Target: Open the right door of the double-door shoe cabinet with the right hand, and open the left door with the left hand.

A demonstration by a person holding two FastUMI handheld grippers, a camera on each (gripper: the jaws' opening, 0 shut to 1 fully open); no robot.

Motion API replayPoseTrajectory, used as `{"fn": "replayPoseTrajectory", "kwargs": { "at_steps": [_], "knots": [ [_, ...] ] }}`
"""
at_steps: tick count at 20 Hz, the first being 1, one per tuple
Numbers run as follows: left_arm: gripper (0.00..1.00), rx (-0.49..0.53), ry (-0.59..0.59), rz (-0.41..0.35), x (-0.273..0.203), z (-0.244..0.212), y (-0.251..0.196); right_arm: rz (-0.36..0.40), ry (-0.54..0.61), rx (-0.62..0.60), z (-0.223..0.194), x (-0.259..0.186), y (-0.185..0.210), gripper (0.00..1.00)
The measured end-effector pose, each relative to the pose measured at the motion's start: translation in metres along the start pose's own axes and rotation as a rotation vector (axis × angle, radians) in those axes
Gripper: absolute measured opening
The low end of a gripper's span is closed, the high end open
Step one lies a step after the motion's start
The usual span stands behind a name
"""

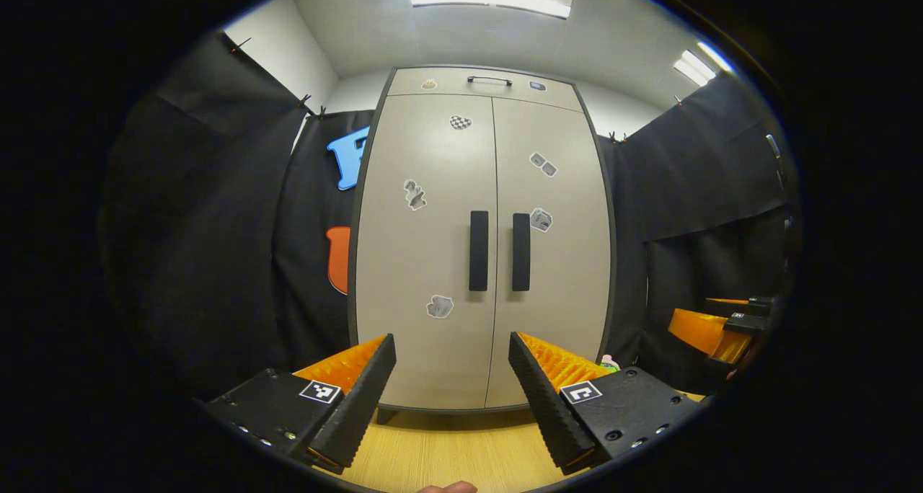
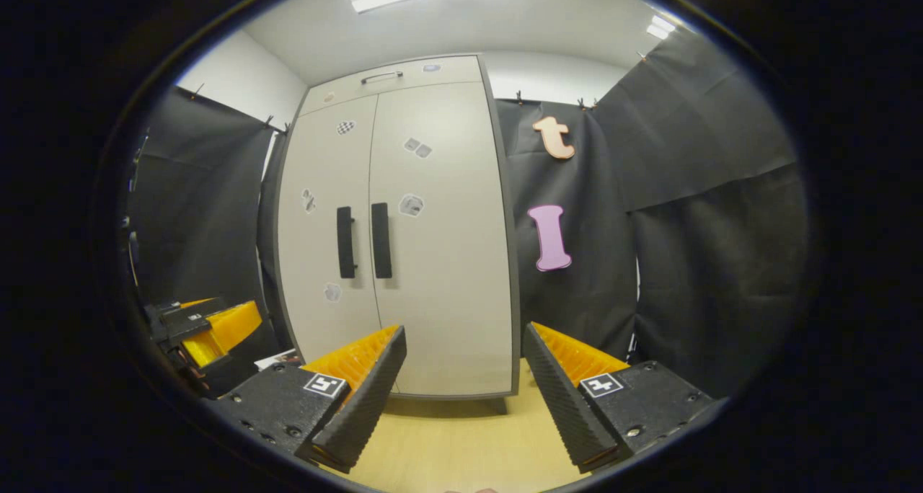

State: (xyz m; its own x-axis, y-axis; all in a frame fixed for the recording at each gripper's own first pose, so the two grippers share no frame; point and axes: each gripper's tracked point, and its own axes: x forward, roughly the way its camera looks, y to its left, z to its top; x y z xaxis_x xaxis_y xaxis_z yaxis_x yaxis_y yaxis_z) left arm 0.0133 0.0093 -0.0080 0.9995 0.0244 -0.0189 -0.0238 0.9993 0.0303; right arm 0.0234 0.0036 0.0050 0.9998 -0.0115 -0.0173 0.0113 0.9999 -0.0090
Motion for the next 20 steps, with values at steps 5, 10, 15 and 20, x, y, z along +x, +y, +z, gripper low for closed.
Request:
{"fn": "replayPoseTrajectory", "kwargs": {
  "at_steps": [5, 10, 15, 20],
  "knots": [
    [0.95, 0.04, -0.011, 0.014, -0.005, 0.003, 0.016, 0.049, -0.061, -0.011, 0.039, 0.059, 0.038, 1.0],
    [0.95, 0.031, -0.003, 0.033, -0.011, -0.001, 0.038, 0.119, -0.029, 0.015, 0.057, 0.148, 0.091, 1.0],
    [0.95, 0.03, -0.004, 0.07, -0.015, -0.003, 0.065, 0.114, 0.043, 0.009, 0.05, 0.21, 0.123, 1.0],
    [0.95, 0.001, 0.026, 0.097, -0.013, -0.01, 0.085, 0.082, 0.005, -0.039, 0.053, 0.22, 0.131, 1.0]
  ]
}}
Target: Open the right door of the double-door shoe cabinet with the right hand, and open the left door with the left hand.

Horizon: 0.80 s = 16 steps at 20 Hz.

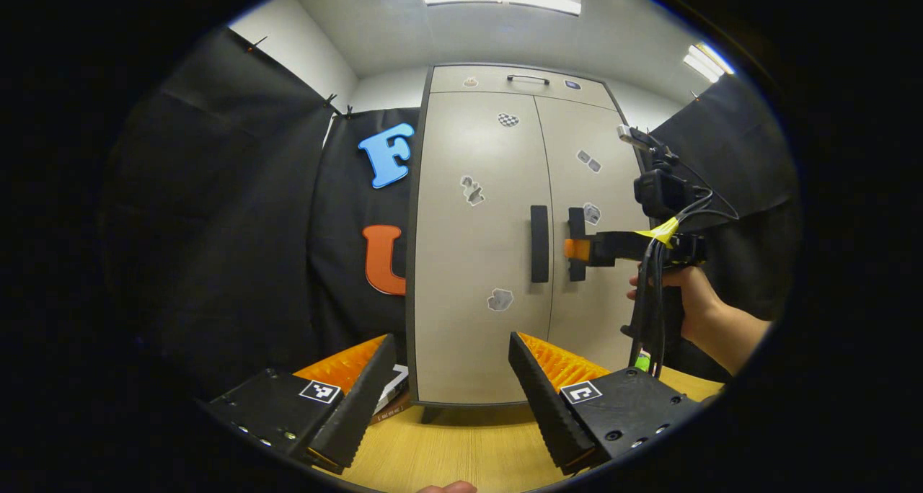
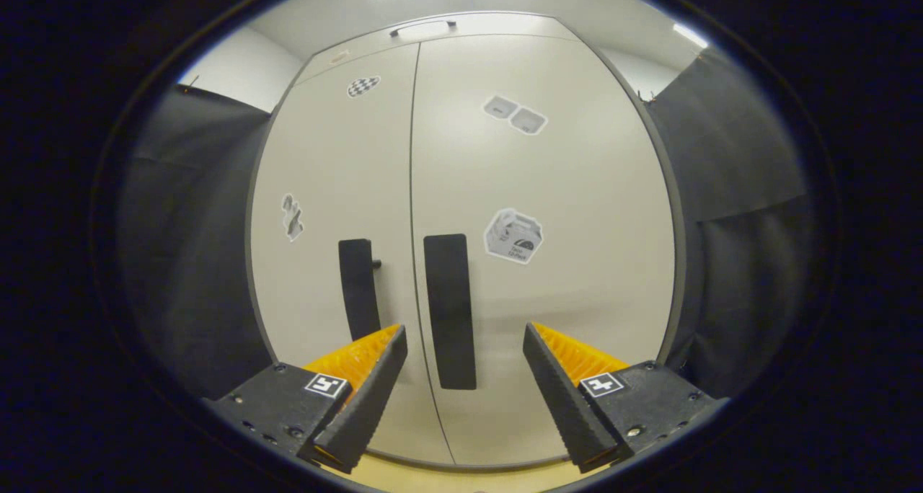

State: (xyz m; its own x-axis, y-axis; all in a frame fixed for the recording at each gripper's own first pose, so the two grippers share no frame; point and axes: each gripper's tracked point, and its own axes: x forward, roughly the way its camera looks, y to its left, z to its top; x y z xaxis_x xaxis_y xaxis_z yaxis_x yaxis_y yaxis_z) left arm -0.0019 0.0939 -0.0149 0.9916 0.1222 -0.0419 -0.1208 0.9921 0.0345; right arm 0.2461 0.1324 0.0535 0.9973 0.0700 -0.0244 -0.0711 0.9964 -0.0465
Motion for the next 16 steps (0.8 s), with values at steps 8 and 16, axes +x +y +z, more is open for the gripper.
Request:
{"fn": "replayPoseTrajectory", "kwargs": {
  "at_steps": [8, 16],
  "knots": [
    [0.95, -0.015, 0.004, -0.011, 0.01, -0.007, 0.004, -0.034, 0.013, -0.031, -0.005, 0.026, 0.005, 0.84],
    [0.95, -0.03, 0.015, -0.001, 0.012, -0.007, 0.009, -0.05, 0.031, -0.025, -0.012, 0.036, 0.002, 0.6]
  ]
}}
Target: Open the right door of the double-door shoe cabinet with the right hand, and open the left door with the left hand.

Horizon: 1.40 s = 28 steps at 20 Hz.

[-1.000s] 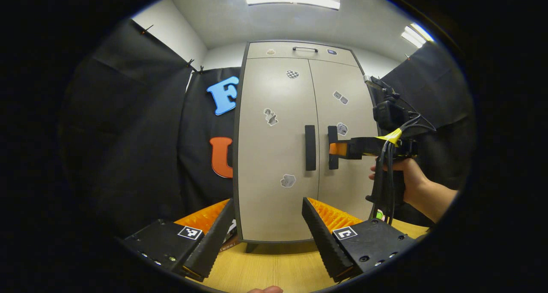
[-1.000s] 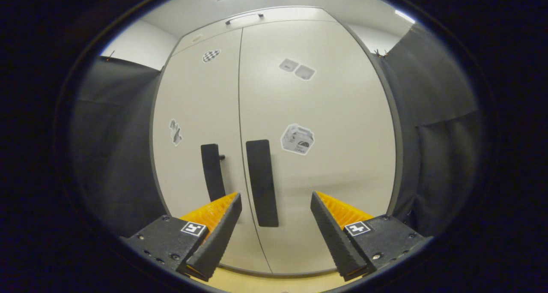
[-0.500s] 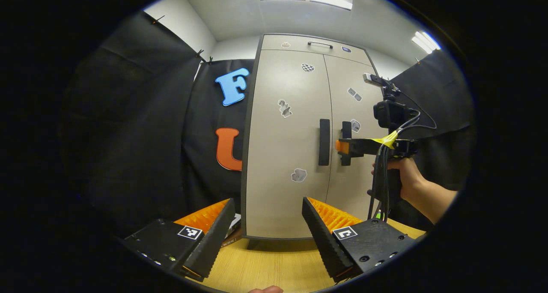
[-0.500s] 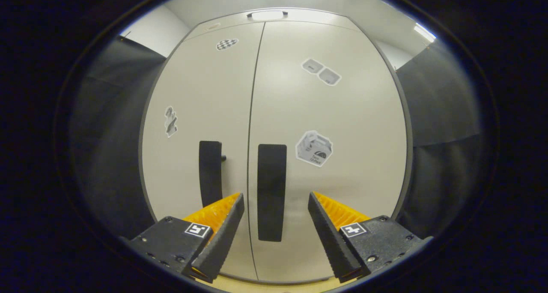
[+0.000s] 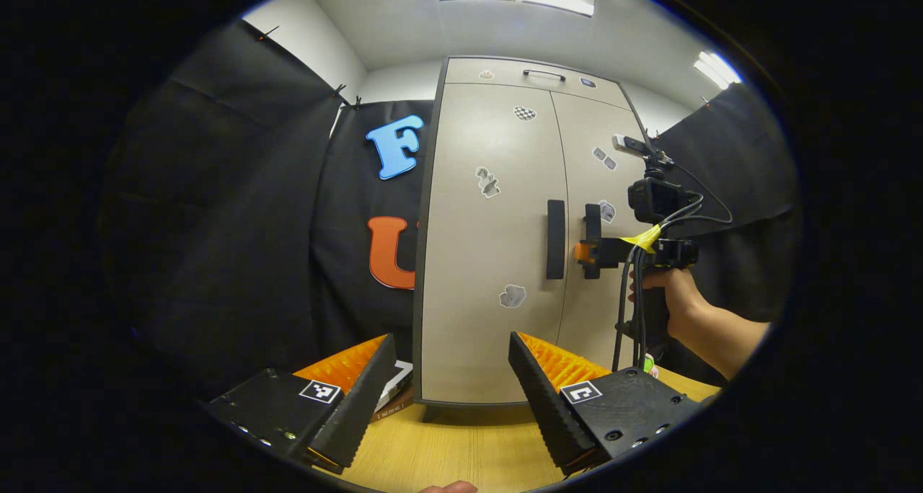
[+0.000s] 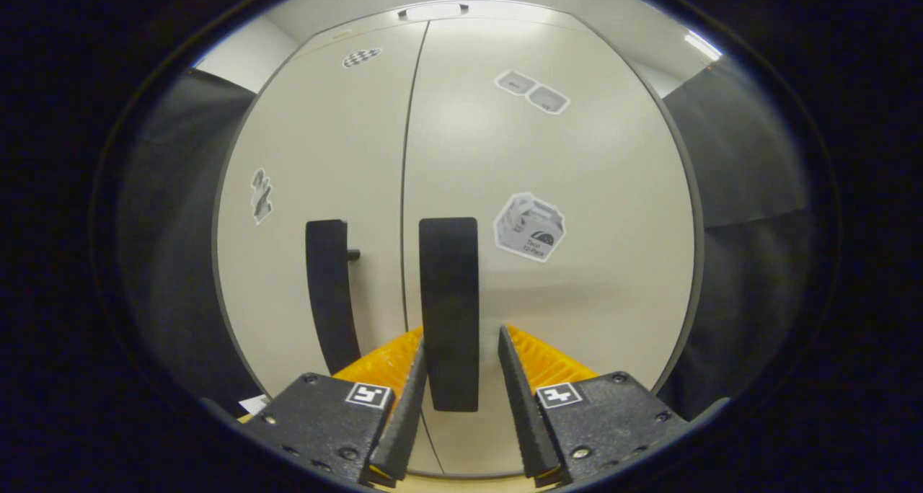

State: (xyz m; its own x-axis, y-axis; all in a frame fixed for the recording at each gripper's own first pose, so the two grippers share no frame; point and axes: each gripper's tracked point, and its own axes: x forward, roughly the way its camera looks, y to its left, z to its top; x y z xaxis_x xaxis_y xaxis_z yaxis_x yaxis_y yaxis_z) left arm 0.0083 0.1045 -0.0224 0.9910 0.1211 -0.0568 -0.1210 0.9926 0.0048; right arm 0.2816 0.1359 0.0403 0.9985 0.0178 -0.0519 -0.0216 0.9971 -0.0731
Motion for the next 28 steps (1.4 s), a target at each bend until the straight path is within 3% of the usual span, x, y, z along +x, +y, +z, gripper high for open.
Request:
{"fn": "replayPoseTrajectory", "kwargs": {
  "at_steps": [3, 7, 16, 22, 28],
  "knots": [
    [0.95, -0.001, -0.003, -0.006, 0.003, -0.002, -0.001, 0.025, 0.018, -0.039, -0.001, 0.0, 0.005, 0.33],
    [0.95, 0.013, -0.004, -0.011, 0.002, -0.003, -0.004, 0.007, -0.002, -0.038, 0.0, 0.0, 0.005, 0.15],
    [0.95, 0.014, -0.011, -0.013, -0.006, 0.002, -0.015, 0.119, 0.01, -0.023, -0.001, -0.036, 0.003, 0.13],
    [0.95, 0.03, -0.024, -0.049, -0.012, 0.007, -0.046, 0.215, 0.024, -0.019, -0.001, -0.056, -0.006, 0.13],
    [0.94, 0.049, -0.034, -0.09, -0.015, 0.009, -0.087, 0.26, 0.022, -0.025, 0.0, -0.075, -0.024, 0.13]
  ]
}}
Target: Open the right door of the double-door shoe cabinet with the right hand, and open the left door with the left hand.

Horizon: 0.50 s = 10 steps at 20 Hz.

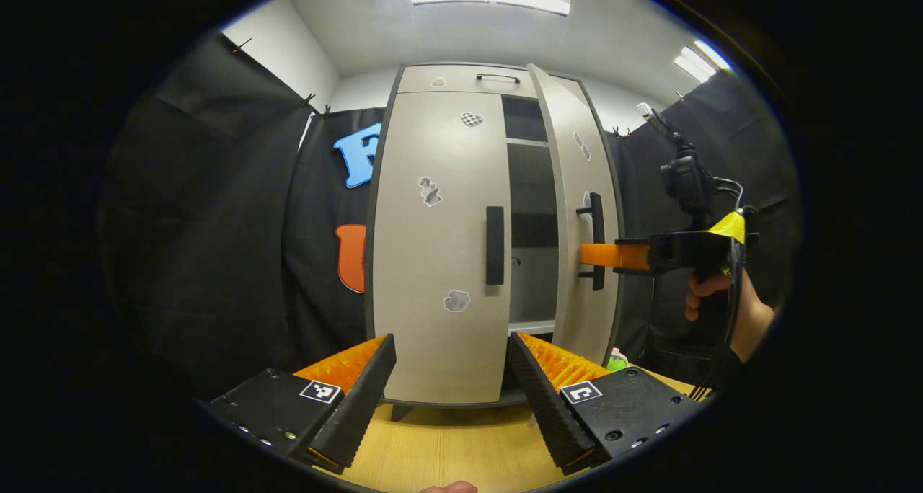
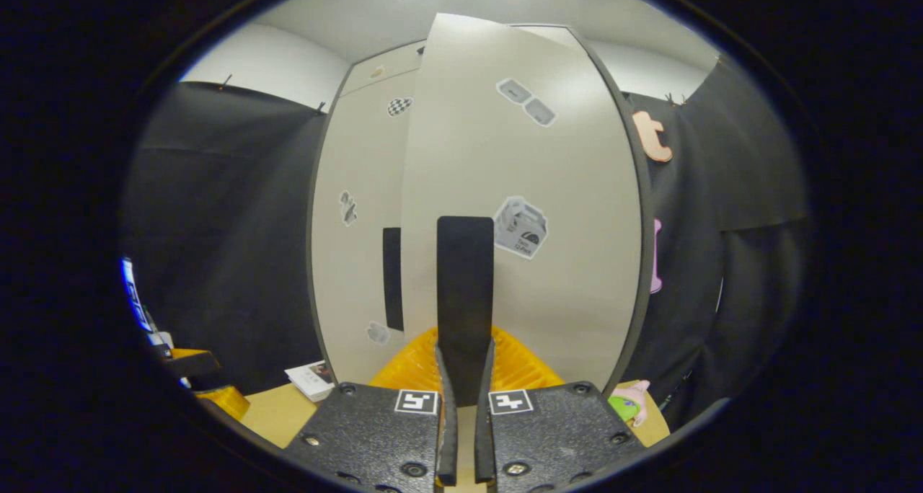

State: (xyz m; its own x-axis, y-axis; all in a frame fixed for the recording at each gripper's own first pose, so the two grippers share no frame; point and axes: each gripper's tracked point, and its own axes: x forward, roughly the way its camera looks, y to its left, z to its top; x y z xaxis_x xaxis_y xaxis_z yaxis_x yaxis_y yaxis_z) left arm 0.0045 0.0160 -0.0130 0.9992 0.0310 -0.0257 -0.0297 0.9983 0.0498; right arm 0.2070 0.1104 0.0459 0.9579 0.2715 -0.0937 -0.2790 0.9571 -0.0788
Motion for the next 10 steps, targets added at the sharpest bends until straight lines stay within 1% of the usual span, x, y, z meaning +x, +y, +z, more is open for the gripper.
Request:
{"fn": "replayPoseTrajectory", "kwargs": {
  "at_steps": [4, 5, 8, 10],
  "knots": [
    [0.95, -0.013, -0.007, -0.02, 0.002, 0.003, -0.028, -0.004, -0.002, 0.001, 0.0, -0.017, -0.016, 0.12],
    [0.95, -0.02, -0.008, -0.029, 0.001, 0.005, -0.037, -0.01, -0.002, 0.004, 0.0, -0.02, -0.021, 0.11],
    [0.95, -0.016, -0.005, -0.049, 0.003, 0.005, -0.059, -0.044, -0.001, -0.012, 0.0, -0.026, -0.034, 0.12],
    [0.95, -0.012, 0.001, -0.064, 0.004, 0.005, -0.073, -0.083, 0.003, -0.04, -0.001, -0.027, -0.045, 0.11]
  ]
}}
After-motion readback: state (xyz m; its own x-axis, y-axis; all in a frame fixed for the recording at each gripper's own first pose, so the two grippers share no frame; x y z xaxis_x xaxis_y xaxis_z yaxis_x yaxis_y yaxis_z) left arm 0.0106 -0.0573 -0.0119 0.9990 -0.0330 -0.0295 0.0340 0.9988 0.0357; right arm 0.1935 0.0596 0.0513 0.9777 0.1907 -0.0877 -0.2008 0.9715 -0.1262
